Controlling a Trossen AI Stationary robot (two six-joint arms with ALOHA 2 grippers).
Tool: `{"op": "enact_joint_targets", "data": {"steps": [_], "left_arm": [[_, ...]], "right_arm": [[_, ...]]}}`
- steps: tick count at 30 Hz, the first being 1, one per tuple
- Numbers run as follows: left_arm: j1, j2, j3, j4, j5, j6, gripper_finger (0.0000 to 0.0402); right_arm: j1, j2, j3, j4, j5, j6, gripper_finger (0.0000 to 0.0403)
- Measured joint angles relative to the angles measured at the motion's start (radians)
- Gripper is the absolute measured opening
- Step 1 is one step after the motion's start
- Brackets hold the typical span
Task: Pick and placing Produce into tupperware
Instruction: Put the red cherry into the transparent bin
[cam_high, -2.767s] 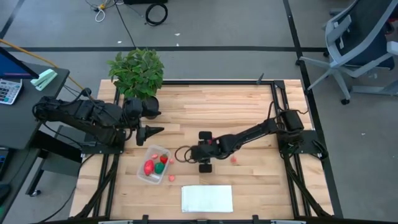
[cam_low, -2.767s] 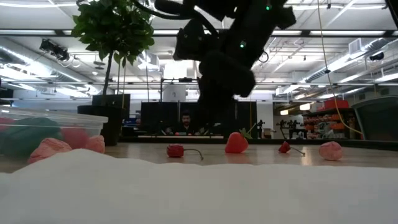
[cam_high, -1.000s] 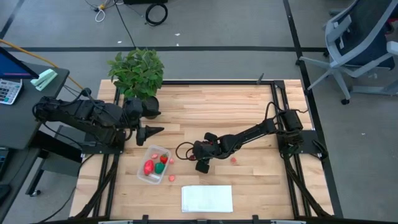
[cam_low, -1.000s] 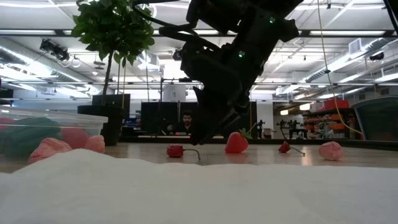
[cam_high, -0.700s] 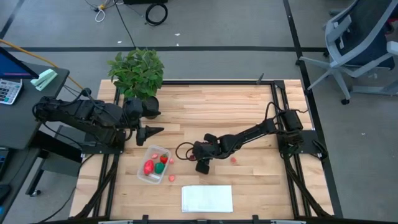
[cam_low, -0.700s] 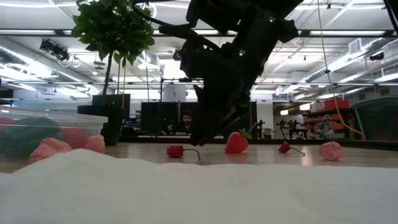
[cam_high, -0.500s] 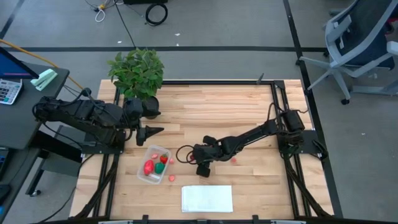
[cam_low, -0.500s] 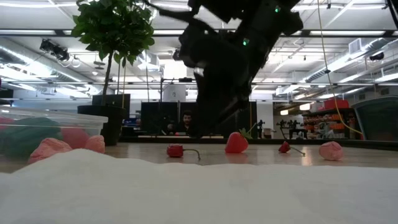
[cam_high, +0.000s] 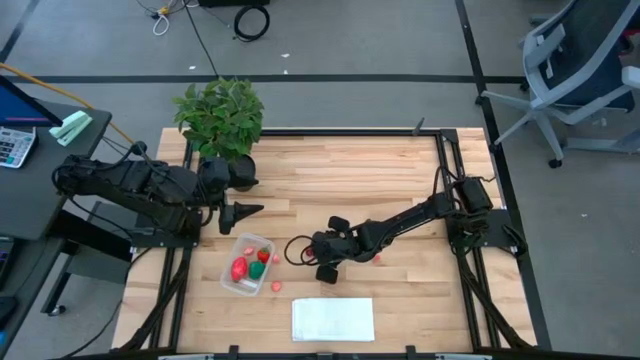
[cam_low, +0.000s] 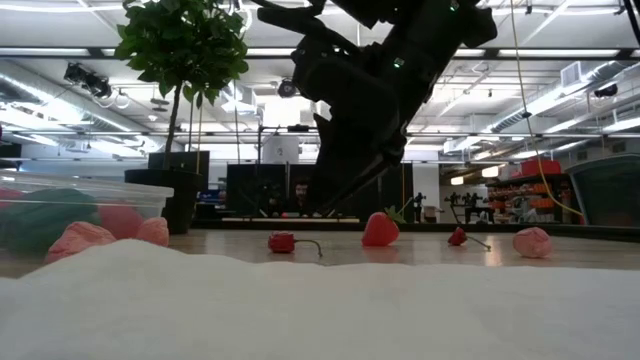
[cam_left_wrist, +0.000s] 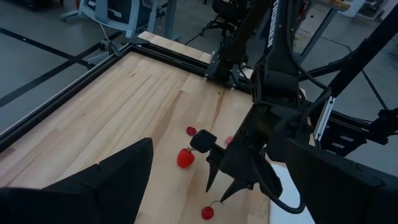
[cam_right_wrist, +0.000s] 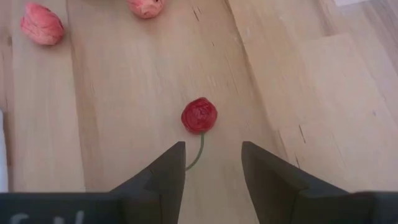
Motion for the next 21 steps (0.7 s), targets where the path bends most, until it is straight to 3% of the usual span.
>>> {"op": "enact_joint_targets", "data": {"steps": [21], "left_arm": [[0.0, 0.0, 0.0, 0.001, 0.0, -0.001, 0.0364]], "right_arm": [[0.01, 0.0, 0.0, 0.008, 0.02, 0.035, 0.0165]]}}
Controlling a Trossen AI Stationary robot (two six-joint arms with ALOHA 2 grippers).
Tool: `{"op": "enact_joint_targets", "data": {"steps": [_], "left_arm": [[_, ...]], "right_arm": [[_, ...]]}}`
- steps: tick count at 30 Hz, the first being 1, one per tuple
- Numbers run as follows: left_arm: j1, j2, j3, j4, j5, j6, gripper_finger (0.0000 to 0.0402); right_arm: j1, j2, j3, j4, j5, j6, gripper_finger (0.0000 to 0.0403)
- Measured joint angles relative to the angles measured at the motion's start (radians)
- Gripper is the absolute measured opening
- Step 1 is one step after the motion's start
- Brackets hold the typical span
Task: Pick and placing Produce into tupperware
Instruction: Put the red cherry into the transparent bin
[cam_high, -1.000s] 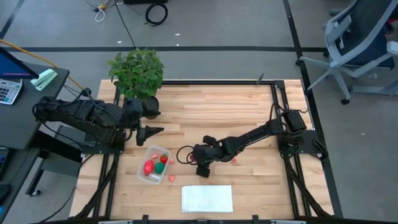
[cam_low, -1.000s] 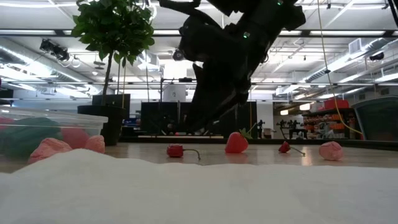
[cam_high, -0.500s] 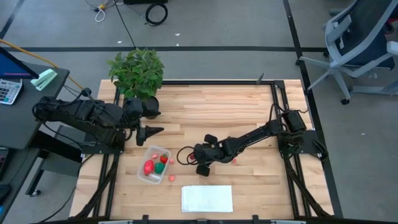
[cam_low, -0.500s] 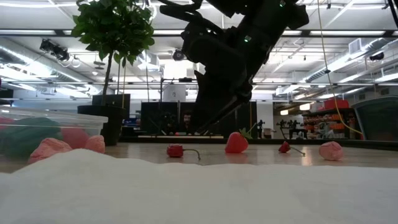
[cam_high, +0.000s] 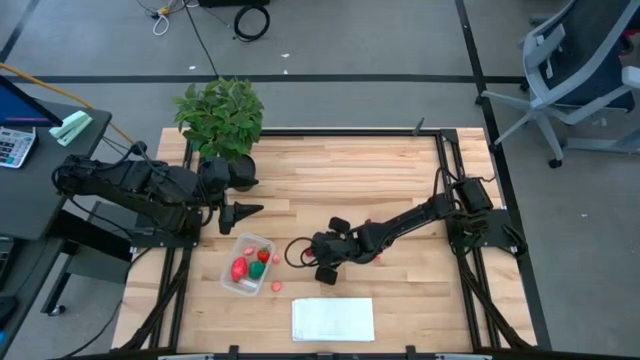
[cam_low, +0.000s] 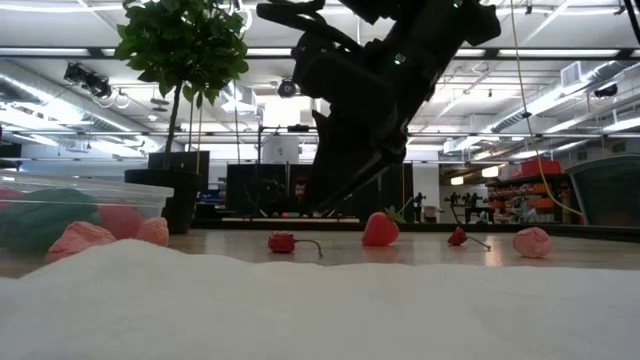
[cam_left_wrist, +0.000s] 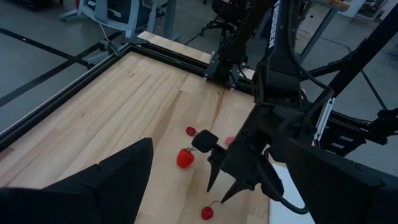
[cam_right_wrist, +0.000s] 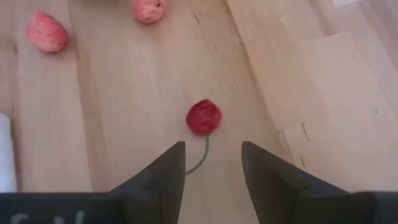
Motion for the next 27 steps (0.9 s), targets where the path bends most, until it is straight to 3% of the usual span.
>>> {"op": "enact_joint_targets", "data": {"steps": [27], "left_arm": [[0.0, 0.0, 0.0, -0.004, 0.0, 0.001, 0.0364]], "right_arm": [[-0.013, 0.096, 0.001, 0.057, 0.004, -0.022, 0.0163]]}}
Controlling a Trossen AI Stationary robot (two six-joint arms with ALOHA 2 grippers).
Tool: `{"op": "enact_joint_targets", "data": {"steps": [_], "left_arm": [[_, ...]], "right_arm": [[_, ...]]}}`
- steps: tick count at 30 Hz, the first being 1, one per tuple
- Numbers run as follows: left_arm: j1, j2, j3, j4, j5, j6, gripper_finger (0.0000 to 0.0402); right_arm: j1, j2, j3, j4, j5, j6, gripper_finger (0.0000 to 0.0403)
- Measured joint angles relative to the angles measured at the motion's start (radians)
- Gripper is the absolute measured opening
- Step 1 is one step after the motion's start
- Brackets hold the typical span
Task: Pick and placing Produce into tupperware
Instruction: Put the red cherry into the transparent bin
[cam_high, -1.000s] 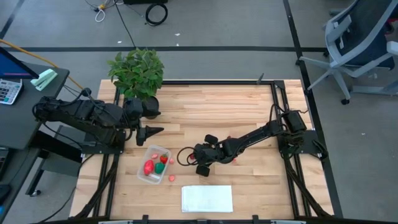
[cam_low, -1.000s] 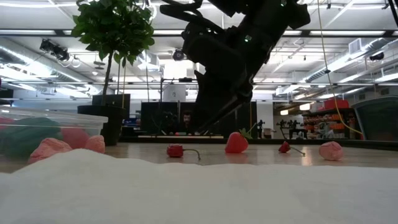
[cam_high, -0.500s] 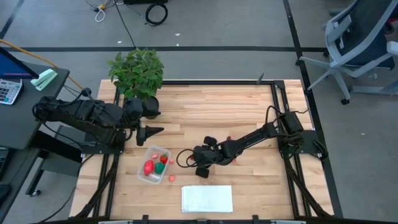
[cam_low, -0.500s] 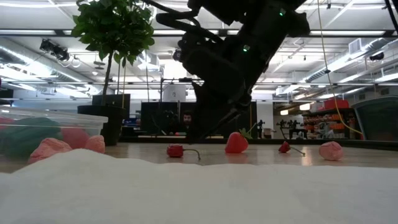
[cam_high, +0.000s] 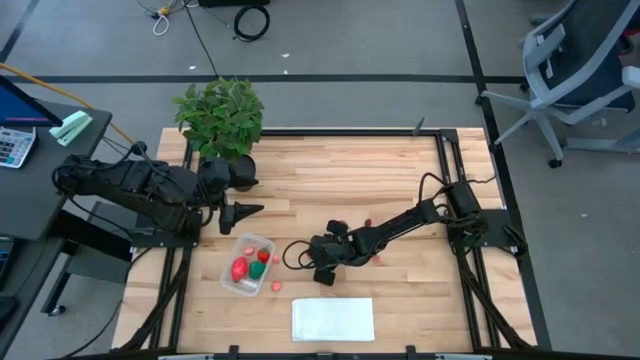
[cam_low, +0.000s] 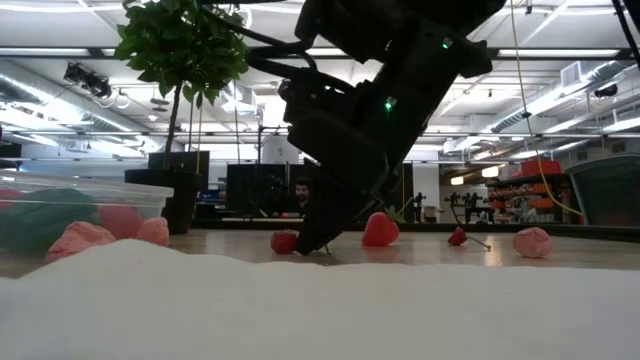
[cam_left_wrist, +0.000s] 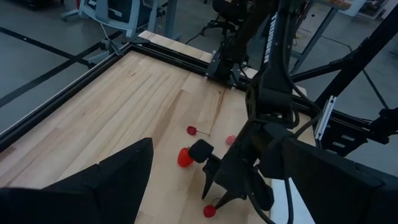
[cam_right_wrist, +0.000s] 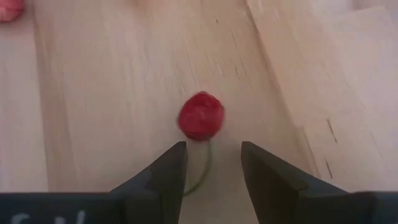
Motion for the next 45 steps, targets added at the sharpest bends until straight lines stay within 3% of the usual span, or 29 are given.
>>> {"op": "enact_joint_targets", "data": {"steps": [4, 10, 14, 23, 32, 39, 45], "left_arm": [[0.0, 0.0, 0.0, -0.006, 0.0, 0.0, 0.0364], [0.0, 0.0, 0.0, -0.005, 0.0, 0.001, 0.0364], [0.0, 0.0, 0.0, -0.005, 0.0, 0.001, 0.0364], [0.0, 0.0, 0.0, -0.005, -0.002, 0.002, 0.0364], [0.001, 0.0, 0.0, -0.001, -0.002, 0.002, 0.0364], [0.001, 0.0, 0.0, 0.013, -0.002, 0.002, 0.0364], [0.002, 0.0, 0.0, 0.009, -0.002, 0.002, 0.0364]], "right_arm": [[-0.003, -0.001, 0.0, 0.001, -0.004, -0.01, 0.0133], [-0.005, -0.005, -0.002, 0.043, 0.0, -0.08, 0.0015], [-0.005, -0.018, -0.002, 0.166, -0.011, -0.122, 0.0018], [-0.014, -0.029, 0.044, 0.569, -0.164, -0.282, 0.0004], [-0.017, 0.004, 0.186, 0.606, -0.225, -0.385, 0.0003], [-0.018, 0.183, 0.374, 0.6, -0.25, -0.382, 0.0003], [-0.021, 0.333, 0.588, 0.484, -0.249, -0.41, 0.0002]]}}
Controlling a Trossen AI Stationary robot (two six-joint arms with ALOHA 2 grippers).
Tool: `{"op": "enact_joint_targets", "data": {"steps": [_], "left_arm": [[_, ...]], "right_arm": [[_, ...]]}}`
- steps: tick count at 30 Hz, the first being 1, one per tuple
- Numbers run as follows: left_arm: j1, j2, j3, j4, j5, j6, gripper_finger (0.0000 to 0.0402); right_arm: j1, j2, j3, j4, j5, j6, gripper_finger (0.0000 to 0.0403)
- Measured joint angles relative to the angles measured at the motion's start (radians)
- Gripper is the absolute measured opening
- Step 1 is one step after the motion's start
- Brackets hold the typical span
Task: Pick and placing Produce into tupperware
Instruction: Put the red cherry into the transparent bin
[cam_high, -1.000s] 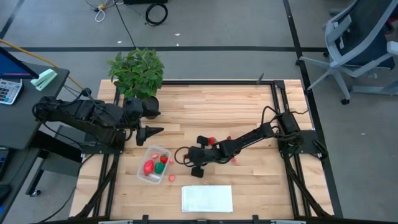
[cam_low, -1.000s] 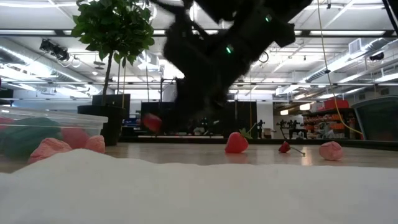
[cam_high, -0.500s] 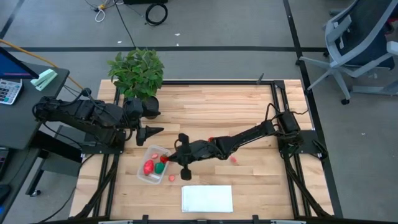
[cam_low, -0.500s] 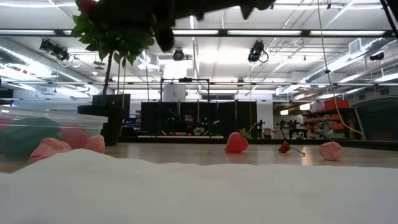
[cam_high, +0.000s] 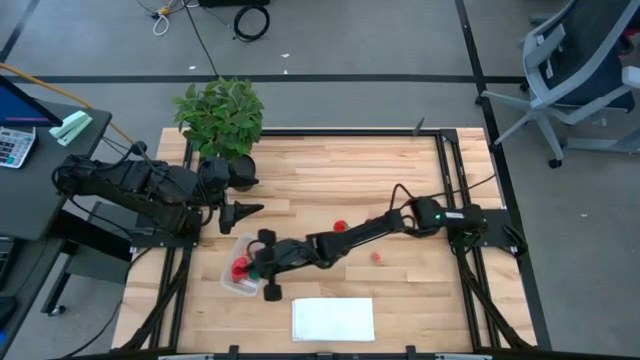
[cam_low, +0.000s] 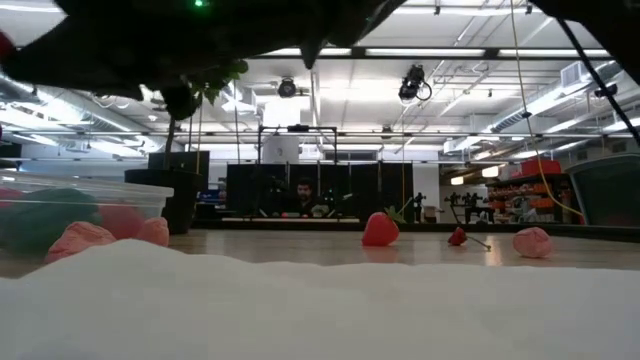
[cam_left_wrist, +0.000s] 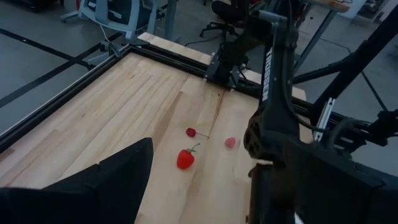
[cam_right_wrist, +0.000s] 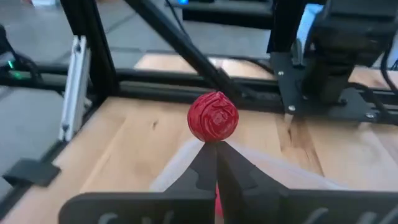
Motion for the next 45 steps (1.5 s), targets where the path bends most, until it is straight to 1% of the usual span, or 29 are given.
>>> {"op": "enact_joint_targets", "data": {"steps": [3, 7, 15, 18, 21, 24, 27, 30, 34, 37, 39, 41, 43, 45], "left_arm": [[0.001, 0.0, 0.0, 0.0, -0.001, 0.0, 0.0364], [0.001, 0.0, 0.0, -0.011, -0.001, 0.0, 0.0364], [0.001, 0.0, 0.0, -0.014, -0.001, 0.0, 0.0364], [0.001, 0.0, 0.0, -0.015, -0.001, 0.0, 0.0364], [0.001, 0.0, 0.0, -0.027, -0.001, 0.0, 0.0364], [0.0, 0.0, 0.0, -0.053, 0.0, -0.001, 0.0364], [0.0, 0.0, -0.001, -0.077, 0.0, -0.001, 0.0364], [-0.001, 0.0, -0.003, -0.063, -0.003, -0.009, 0.0364], [-0.007, 0.0, -0.003, -0.028, -0.004, -0.026, 0.0364], [-0.008, 0.0, -0.003, -0.027, -0.004, -0.027, 0.0364], [-0.008, 0.0, -0.003, -0.026, -0.004, -0.027, 0.0364], [-0.008, 0.0, -0.003, -0.027, -0.004, -0.027, 0.0364], [-0.008, 0.0, -0.003, -0.027, -0.004, -0.027, 0.0364], [-0.008, 0.0, -0.004, -0.027, -0.004, -0.027, 0.0364]], "right_arm": [[-0.006, 0.045, 0.094, -0.119, -0.001, -0.028, 0.0005], [-0.022, 0.078, 0.168, -0.279, 0.0, -0.032, 0.0031], [-0.058, 0.078, 0.165, -0.331, 0.037, -0.026, 0.0104], [-0.063, 0.059, 0.165, -0.382, 0.04, -0.032, 0.0126], [-0.062, 0.006, 0.164, -0.509, 0.047, -0.041, 0.0138], [-0.058, -0.068, 0.166, -0.753, 0.061, -0.024, 0.0141], [-0.053, -0.129, 0.165, -1.046, 0.089, 0.007, 0.014], [-0.049, -0.187, 0.164, -1.291, 0.171, 0.047, 0.0138], [-0.048, -0.274, 0.164, -1.538, 0.321, 0.186, 0.0137], [-0.049, -0.332, 0.164, -1.655, 0.399, 0.302, 0.0137], [-0.051, -0.377, 0.164, -1.709, 0.412, 0.368, 0.0137], [-0.051, -0.427, 0.142, -1.725, 0.417, 0.42, 0.0137], [-0.051, -0.487, 0.074, -1.709, 0.419, 0.46, 0.0136], [-0.047, -0.563, -0.044, -1.677, 0.425, 0.515, 0.0135]]}}
